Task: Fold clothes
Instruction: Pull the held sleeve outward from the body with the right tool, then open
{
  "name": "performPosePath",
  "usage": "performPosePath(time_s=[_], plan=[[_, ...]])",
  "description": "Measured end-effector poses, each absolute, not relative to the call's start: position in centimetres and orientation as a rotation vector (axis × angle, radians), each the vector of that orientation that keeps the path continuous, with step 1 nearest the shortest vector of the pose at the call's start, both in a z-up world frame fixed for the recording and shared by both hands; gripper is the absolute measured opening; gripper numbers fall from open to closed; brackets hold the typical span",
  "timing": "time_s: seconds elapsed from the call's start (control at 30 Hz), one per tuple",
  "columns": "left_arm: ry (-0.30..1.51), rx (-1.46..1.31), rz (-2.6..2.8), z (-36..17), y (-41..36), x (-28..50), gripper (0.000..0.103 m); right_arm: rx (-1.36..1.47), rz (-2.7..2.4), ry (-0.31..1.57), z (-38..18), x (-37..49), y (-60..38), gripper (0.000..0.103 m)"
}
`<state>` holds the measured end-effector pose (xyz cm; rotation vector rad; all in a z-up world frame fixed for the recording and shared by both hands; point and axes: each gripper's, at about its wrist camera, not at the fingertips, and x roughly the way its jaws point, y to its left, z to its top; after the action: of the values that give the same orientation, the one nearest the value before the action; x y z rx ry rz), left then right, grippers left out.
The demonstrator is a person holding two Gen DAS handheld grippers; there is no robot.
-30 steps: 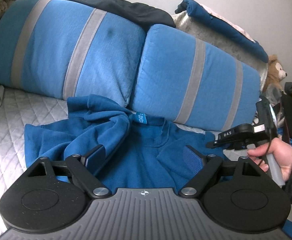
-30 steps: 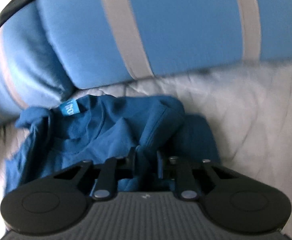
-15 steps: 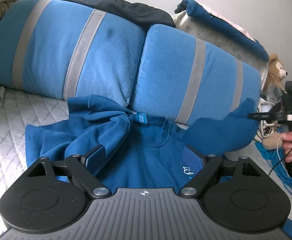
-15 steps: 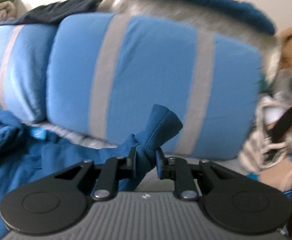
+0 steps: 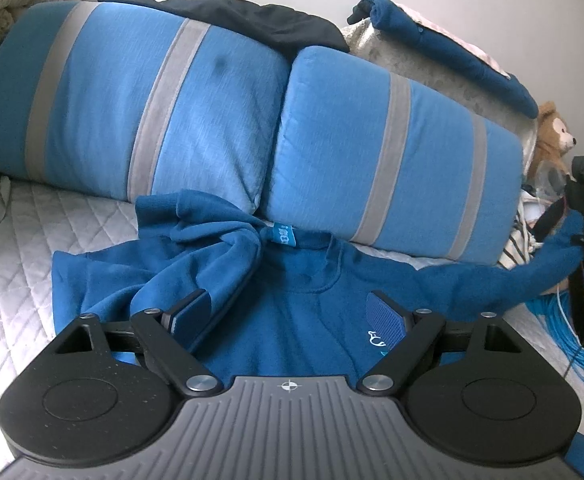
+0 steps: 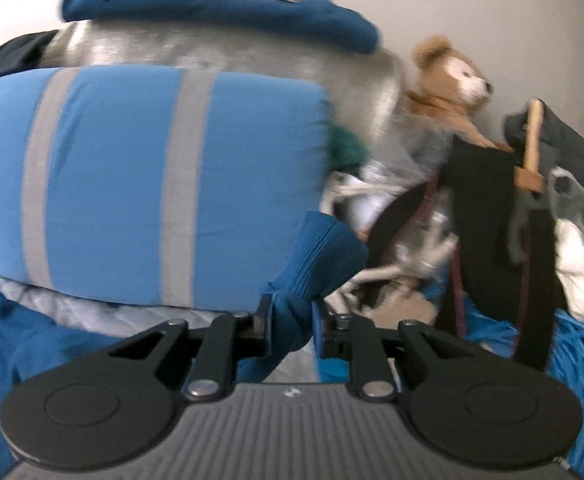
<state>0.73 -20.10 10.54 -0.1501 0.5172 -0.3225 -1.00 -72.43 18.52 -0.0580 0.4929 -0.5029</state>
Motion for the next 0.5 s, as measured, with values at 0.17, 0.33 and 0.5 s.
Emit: performPosePath(time_s=[0.17, 0.33, 0.5], plan=[[0.516, -0.152, -0.320, 10.5, -20.0, 0.7, 0.085, -0.048, -0.568, 0.505, 18.1, -3.8, -75.2, 0.019], [0.518, -0.150, -0.319, 10.5, -20.1, 0.7, 0.085, -0.025, -0.635, 0.515, 17.3, -6.3, -78.0, 0.019], [0.520, -0.147, -0.321, 10.5, -20.0, 0.8, 0.085, 0.006, -0.694, 0.521, 16.9, -9.0, -80.6, 0.019]])
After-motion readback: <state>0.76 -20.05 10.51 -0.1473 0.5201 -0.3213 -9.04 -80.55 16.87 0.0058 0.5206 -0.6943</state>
